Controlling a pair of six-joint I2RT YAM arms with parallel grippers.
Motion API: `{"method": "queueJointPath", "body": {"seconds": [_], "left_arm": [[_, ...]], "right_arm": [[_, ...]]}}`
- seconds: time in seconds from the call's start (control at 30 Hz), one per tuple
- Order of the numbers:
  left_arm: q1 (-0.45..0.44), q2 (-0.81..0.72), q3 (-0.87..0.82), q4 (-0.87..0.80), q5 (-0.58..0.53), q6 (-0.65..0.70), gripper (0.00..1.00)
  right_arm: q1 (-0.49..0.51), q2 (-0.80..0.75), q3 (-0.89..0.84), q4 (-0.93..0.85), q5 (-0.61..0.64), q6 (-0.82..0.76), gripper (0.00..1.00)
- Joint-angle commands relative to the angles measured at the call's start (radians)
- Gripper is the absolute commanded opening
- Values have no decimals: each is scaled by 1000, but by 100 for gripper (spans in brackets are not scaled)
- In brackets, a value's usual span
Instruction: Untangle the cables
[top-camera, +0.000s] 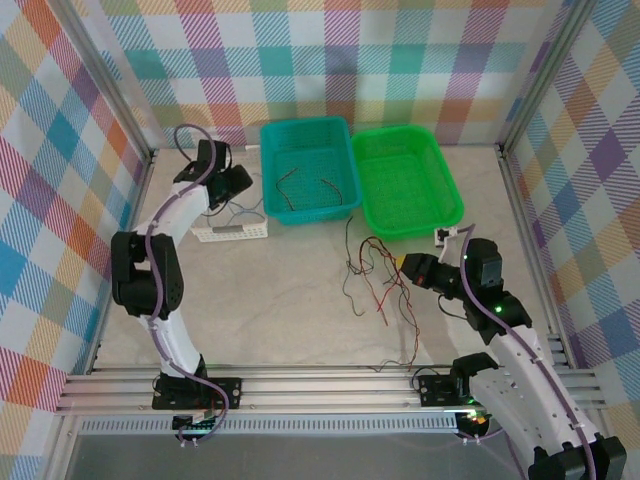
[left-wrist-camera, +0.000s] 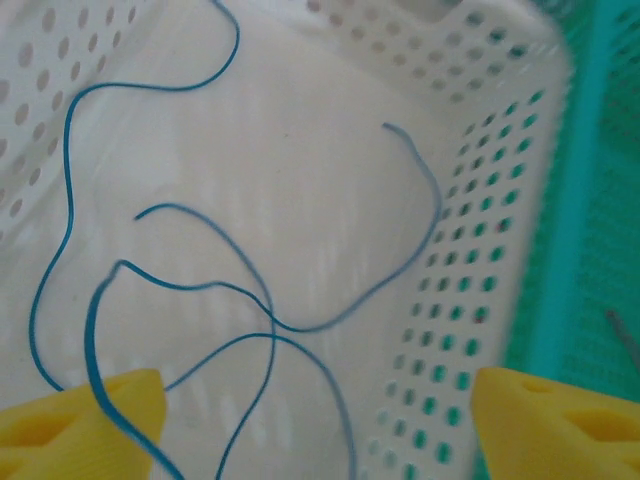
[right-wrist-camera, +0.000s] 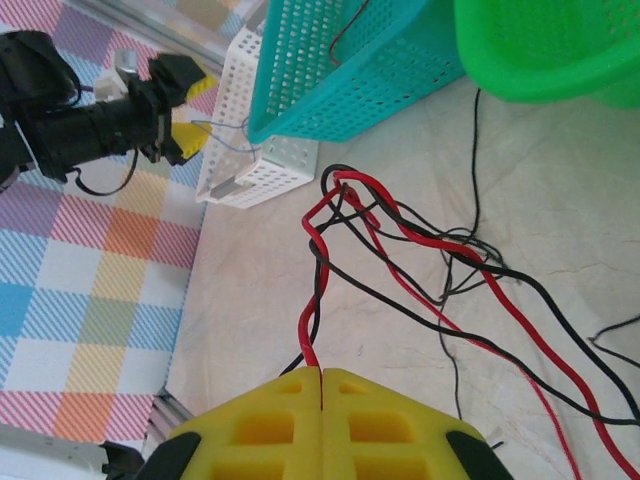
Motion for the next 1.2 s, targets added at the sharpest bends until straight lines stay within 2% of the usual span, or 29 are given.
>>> {"method": "queueJointPath", "body": {"seconds": [0.0, 0.13, 0.23, 0.33, 0.47, 0.53, 0.67, 0.83, 1.0, 1.17], "left_arm": [[14, -102, 62, -69, 32, -19, 85], [16, -88, 125, -155, -24, 11, 86], [22, -69, 160, -205, -9, 19, 87], [20, -100, 154, -229, 58, -8, 86], [-20, -230, 47, -180, 143, -72, 85], [-70, -298, 2, -165, 169, -92, 85], [-224, -451, -160, -78, 184, -115, 85], [-418, -629, -408, 174, 270, -130, 83], [-580, -718, -581, 349, 297, -101, 81], [-686, -735, -671, 409, 283, -39, 77]], "right_arm": [[-5, 19, 51, 56, -70, 16, 0], [-4, 17, 66, 64, -101, 24, 0], [-4, 5, 71, 50, -108, 19, 0], [-2, -4, 74, 39, -117, 19, 0], [-2, 0, 76, 76, -164, 40, 0], [-3, 9, 76, 113, -204, 59, 0], [0, 37, 78, 190, -259, 102, 0], [2, 43, 95, 190, -280, 102, 0], [4, 40, 105, 197, -297, 119, 0], [7, 34, 113, 202, -309, 138, 0]]}}
